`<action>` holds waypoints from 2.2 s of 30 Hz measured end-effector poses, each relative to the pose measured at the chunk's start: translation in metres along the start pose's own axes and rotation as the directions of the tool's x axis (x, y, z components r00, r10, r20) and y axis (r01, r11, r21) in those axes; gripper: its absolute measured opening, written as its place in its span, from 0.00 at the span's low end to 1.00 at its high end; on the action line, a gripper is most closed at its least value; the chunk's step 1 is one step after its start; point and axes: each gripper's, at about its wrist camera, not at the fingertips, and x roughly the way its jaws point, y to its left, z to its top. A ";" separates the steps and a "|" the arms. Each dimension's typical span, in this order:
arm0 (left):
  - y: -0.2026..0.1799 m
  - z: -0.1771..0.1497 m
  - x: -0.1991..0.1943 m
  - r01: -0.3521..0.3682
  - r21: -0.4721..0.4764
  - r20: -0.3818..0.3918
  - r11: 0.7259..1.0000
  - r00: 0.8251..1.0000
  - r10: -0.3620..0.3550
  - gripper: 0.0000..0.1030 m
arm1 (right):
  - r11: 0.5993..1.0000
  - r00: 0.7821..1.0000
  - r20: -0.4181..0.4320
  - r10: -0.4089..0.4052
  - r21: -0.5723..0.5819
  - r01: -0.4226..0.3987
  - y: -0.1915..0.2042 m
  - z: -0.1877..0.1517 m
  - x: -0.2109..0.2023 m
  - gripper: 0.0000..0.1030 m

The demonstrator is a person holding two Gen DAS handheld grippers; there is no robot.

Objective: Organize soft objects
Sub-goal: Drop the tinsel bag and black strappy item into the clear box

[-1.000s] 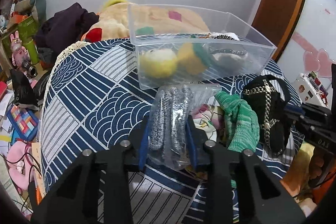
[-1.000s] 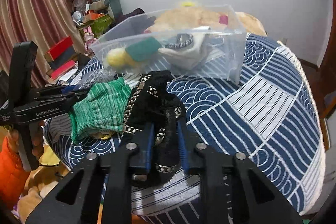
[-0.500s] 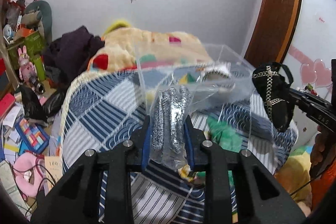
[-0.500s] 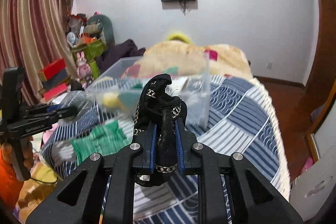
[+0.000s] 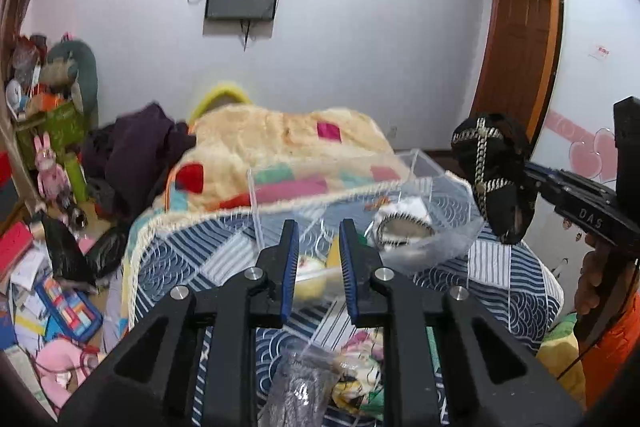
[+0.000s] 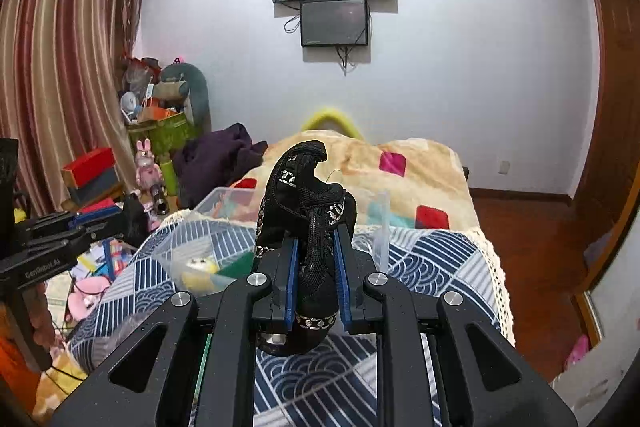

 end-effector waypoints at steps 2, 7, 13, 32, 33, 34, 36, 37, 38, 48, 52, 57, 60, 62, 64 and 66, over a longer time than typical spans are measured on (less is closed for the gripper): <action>0.006 -0.010 0.007 0.018 -0.019 -0.058 1.000 0.998 -0.019 0.25 | 1.000 1.000 -0.009 0.005 -0.006 -0.005 0.002 -0.004 0.003 0.15; 0.017 -0.055 0.022 0.004 -0.035 -0.206 0.999 0.978 -0.011 0.48 | 1.000 0.999 -0.046 0.008 -0.004 -0.008 -0.001 -0.012 0.010 0.15; 0.025 -0.101 0.032 0.005 -0.107 -0.302 0.994 0.953 -0.038 0.49 | 1.000 0.997 -0.073 0.005 0.013 -0.004 -0.005 -0.014 0.015 0.15; 0.020 -0.015 -0.004 0.002 -0.083 -0.024 0.997 1.000 -0.004 0.29 | 1.000 1.000 -0.025 -0.002 0.009 0.003 0.001 0.020 0.036 0.15; 0.020 -0.011 -0.001 -0.003 -0.078 -0.011 0.997 1.000 0.002 0.29 | 1.000 1.000 -0.025 0.003 0.007 -0.003 0.004 0.023 0.040 0.15; 0.019 -0.006 0.004 -0.016 -0.071 0.006 0.997 1.000 0.017 0.29 | 1.000 1.000 -0.026 0.005 0.007 -0.005 0.006 0.024 0.044 0.15; 0.020 0.000 0.015 -0.028 -0.071 0.009 0.997 1.000 0.029 0.29 | 1.000 0.999 -0.034 0.005 0.000 -0.005 0.012 0.025 0.052 0.15; 0.020 0.003 0.025 -0.029 -0.071 -0.006 0.997 1.000 0.029 0.29 | 1.000 0.999 -0.040 0.005 -0.004 -0.005 0.015 0.025 0.056 0.15; 0.020 0.006 0.034 -0.033 -0.072 -0.019 0.997 0.999 0.032 0.29 | 1.000 0.999 -0.050 0.004 -0.011 -0.004 0.017 0.024 0.061 0.15; 0.009 0.015 0.109 -0.023 -0.047 -0.138 0.999 0.990 0.016 0.29 | 1.000 0.978 -0.206 0.012 -0.025 -0.017 0.024 0.001 0.113 0.15; -0.001 0.013 0.121 -0.022 -0.014 -0.166 1.000 0.986 0.019 0.30 | 0.998 0.968 -0.251 0.016 -0.048 -0.029 0.027 -0.009 0.120 0.19; -0.006 0.008 0.129 -0.009 0.000 -0.214 1.000 0.977 0.009 0.35 | 0.996 0.967 -0.254 -0.013 -0.084 -0.009 0.028 -0.012 0.112 0.36; -0.006 0.007 0.124 0.005 -0.011 -0.221 1.000 0.975 -0.007 0.44 | 0.996 0.969 -0.248 -0.005 -0.090 -0.018 0.027 -0.010 0.103 0.43; -0.007 0.008 0.117 0.006 -0.010 -0.207 1.000 0.978 -0.008 0.49 | 0.995 0.970 -0.242 -0.003 -0.095 -0.021 0.026 -0.009 0.098 0.43; -0.009 0.011 0.108 0.005 -0.001 -0.191 1.000 0.982 -0.005 0.52 | 0.995 0.972 -0.236 -0.005 -0.101 -0.019 0.026 -0.008 0.092 0.44; -0.012 0.013 0.094 0.009 0.012 -0.166 1.000 0.986 -0.007 0.55 | 0.995 0.974 -0.225 -0.002 -0.098 -0.021 0.025 -0.007 0.084 0.49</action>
